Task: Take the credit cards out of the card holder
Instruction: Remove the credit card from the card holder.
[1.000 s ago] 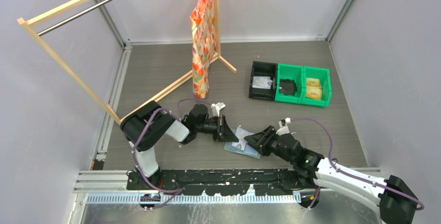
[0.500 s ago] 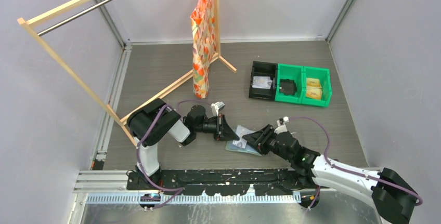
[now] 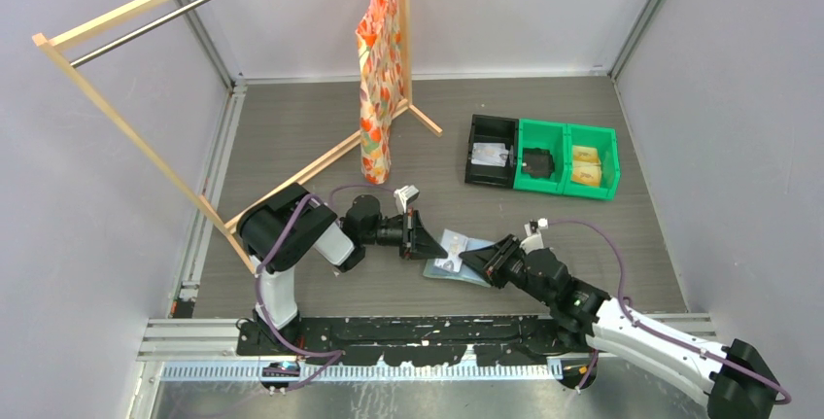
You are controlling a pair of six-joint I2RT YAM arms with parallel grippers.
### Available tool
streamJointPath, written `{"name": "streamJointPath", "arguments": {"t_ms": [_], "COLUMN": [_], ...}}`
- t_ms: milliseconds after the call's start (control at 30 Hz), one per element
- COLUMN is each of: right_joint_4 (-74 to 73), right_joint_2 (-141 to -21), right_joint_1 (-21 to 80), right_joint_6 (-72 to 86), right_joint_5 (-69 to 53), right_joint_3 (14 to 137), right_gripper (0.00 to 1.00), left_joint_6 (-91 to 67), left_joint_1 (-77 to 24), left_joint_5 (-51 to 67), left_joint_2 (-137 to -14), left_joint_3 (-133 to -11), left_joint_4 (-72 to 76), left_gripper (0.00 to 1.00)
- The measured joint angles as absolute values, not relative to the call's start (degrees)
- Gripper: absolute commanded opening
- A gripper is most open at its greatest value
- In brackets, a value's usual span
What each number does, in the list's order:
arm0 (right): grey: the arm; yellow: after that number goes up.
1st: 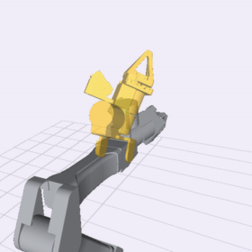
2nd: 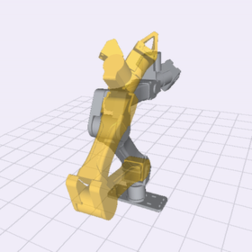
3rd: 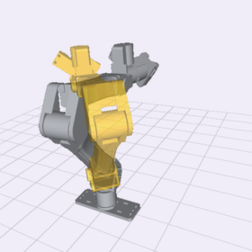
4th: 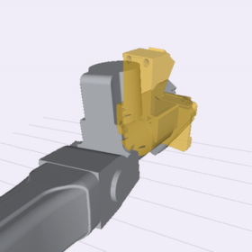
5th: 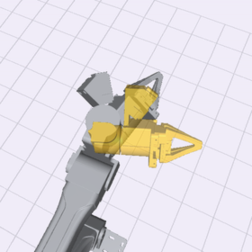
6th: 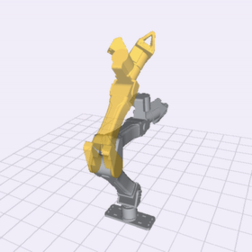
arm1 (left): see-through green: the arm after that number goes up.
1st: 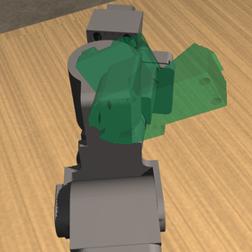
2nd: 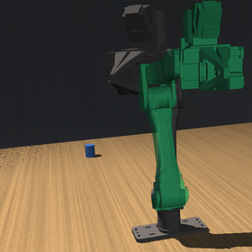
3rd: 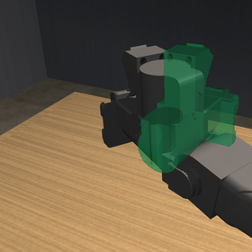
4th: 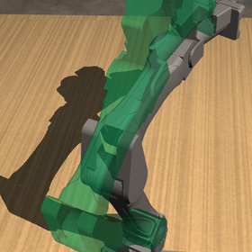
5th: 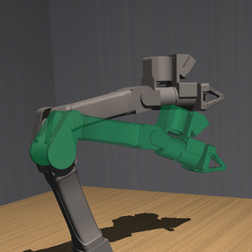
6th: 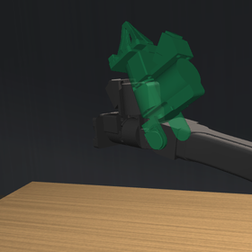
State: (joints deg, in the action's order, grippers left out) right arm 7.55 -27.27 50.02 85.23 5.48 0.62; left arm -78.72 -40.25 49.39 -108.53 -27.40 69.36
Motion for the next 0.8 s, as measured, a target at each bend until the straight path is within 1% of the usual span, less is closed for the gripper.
{"name": "streamJointPath", "arguments": {"t_ms": [100, 167, 267, 300, 367, 600, 800], "right_joint_4": [6.76, 6.63, 6.31, 6.26, 6.24, 6.15, 5.54], "right_joint_2": [-26.98, -27.00, -27.07, -27.31, -27.59, -28.16, -28.12], "right_joint_1": [50.02, 50.02, 50.02, 50.02, 50.02, 50.00, 50.00], "right_joint_6": [85.30, 85.30, 85.32, 85.38, 85.52, 85.49, 85.47], "right_joint_5": [5.54, 5.69, 5.93, 5.93, 5.98, 6.13, 6.13], "right_joint_3": [0.62, 0.62, 0.62, 0.62, 0.62, 0.62, 0.62], "right_gripper": [0.17, 0.12, 0.02, 0.01, 0.01, 0.01, 0.01], "left_joint_6": [-79.07, -79.13, -79.24, -79.31, -79.48, -79.75, -81.43], "left_joint_1": [-40.18, -40.14, -40.10, -40.10, -40.10, -40.10, -39.99], "left_joint_5": [49.54, 49.56, 49.56, 49.58, 49.58, 49.58, 49.52], "left_joint_2": [-108.53, -108.55, -108.55, -108.57, -108.73, -109.51, -110.72], "left_joint_3": [-27.40, -27.40, -27.40, -27.40, -27.40, -27.40, -27.42], "left_joint_4": [69.82, 70.02, 70.11, 70.11, 70.08, 70.13, 71.75], "left_gripper": [0.01, 0.00, 0.06, 0.09, 0.14, 0.20, 0.21]}}
